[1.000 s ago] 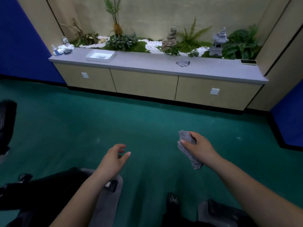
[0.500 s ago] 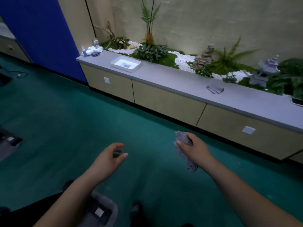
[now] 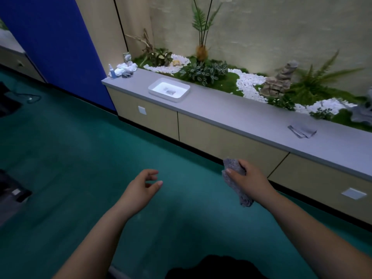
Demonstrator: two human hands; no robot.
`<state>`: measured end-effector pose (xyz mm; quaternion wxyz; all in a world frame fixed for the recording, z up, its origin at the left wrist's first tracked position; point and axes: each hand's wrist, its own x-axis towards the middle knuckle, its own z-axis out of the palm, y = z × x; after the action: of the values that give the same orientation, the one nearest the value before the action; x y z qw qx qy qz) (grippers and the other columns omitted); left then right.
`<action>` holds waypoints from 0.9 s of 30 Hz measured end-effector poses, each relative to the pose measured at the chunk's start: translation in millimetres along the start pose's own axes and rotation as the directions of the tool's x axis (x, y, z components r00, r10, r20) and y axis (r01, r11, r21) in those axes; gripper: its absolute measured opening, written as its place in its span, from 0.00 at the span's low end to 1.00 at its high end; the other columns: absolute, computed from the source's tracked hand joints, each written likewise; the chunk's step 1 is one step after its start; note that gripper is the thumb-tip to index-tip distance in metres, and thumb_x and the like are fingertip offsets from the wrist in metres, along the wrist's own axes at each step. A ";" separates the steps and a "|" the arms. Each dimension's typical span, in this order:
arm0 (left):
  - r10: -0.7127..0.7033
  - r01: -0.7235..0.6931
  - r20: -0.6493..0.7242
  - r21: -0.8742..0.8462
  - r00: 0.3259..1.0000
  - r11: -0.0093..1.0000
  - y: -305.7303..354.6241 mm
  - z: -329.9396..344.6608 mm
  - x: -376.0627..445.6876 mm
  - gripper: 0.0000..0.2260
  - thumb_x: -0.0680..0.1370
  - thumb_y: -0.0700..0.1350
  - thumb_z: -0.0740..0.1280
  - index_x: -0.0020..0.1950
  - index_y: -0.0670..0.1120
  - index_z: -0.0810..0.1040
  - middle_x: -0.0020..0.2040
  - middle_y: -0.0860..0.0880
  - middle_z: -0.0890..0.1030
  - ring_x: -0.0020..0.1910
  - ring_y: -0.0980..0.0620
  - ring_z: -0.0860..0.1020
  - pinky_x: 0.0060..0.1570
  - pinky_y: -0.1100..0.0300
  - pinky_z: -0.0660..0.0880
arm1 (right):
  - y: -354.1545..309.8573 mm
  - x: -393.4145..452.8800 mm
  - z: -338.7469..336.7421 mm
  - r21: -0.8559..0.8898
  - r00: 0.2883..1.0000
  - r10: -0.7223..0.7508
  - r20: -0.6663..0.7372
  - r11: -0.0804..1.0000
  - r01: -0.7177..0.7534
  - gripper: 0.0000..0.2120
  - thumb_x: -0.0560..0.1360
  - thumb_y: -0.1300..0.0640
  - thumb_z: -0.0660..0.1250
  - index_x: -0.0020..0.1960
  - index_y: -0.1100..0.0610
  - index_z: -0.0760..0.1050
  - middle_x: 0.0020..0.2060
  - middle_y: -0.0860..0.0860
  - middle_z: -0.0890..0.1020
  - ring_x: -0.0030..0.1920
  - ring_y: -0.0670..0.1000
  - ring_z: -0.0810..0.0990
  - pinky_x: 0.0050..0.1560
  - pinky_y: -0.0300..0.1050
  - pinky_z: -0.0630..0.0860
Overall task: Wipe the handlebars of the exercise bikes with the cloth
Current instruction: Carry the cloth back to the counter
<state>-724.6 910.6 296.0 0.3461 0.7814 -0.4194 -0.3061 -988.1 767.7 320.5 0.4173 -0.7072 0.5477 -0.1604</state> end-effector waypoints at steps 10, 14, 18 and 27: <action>-0.112 0.113 -0.026 0.006 0.993 0.994 -15.9 -39.6 158.8 0.14 0.75 0.47 0.68 0.60 0.53 0.71 0.56 0.51 0.76 0.48 0.61 0.77 0.39 0.68 0.71 | -53.5 193.2 31.0 0.036 0.992 -0.040 0.122 0.999 0.036 0.10 0.76 0.49 0.66 0.54 0.52 0.73 0.46 0.47 0.79 0.45 0.48 0.78 0.39 0.36 0.70; -0.156 0.157 -0.060 0.029 0.986 0.987 -11.9 -64.0 226.6 0.15 0.76 0.47 0.67 0.61 0.51 0.71 0.57 0.51 0.76 0.46 0.62 0.76 0.38 0.70 0.70 | -83.4 276.7 39.4 0.071 0.981 -0.049 0.190 0.997 0.037 0.06 0.77 0.53 0.65 0.53 0.51 0.70 0.43 0.45 0.77 0.40 0.37 0.73 0.32 0.26 0.65; -0.155 0.163 -0.122 0.054 0.980 0.985 -2.0 -100.5 290.3 0.16 0.76 0.48 0.67 0.62 0.51 0.71 0.57 0.52 0.76 0.46 0.61 0.76 0.38 0.71 0.69 | -123.7 345.8 48.0 0.076 0.976 -0.075 0.206 0.995 0.061 0.08 0.77 0.54 0.65 0.55 0.53 0.71 0.46 0.47 0.77 0.43 0.43 0.75 0.37 0.31 0.67; -0.212 0.213 -0.140 -0.010 0.967 0.977 -29.5 -159.0 405.1 0.13 0.75 0.48 0.67 0.59 0.54 0.70 0.57 0.51 0.76 0.50 0.56 0.77 0.41 0.66 0.70 | -188.1 474.1 96.1 0.023 0.973 -0.124 0.196 0.992 0.121 0.07 0.76 0.52 0.66 0.54 0.47 0.71 0.41 0.39 0.76 0.40 0.34 0.72 0.37 0.29 0.66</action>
<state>-402.6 616.4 287.3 0.3381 0.8423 -0.3086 -0.2847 -636.6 386.6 297.6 0.4627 -0.7497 0.4582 -0.1181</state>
